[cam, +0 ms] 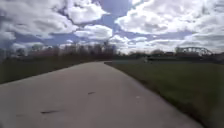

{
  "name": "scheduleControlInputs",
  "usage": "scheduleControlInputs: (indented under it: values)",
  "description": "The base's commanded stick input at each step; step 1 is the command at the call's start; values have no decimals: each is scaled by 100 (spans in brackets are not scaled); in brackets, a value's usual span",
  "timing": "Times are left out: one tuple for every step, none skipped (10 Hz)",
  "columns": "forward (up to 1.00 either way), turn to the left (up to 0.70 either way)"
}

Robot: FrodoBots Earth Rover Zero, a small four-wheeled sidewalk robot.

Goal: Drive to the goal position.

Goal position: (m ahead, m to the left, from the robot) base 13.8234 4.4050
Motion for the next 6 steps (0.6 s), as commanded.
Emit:
scheduleControlInputs:
  values:
    - [100,0]
    - [100,0]
    - [100,0]
    - [100,27]
    - [100,7]
    - [100,0]
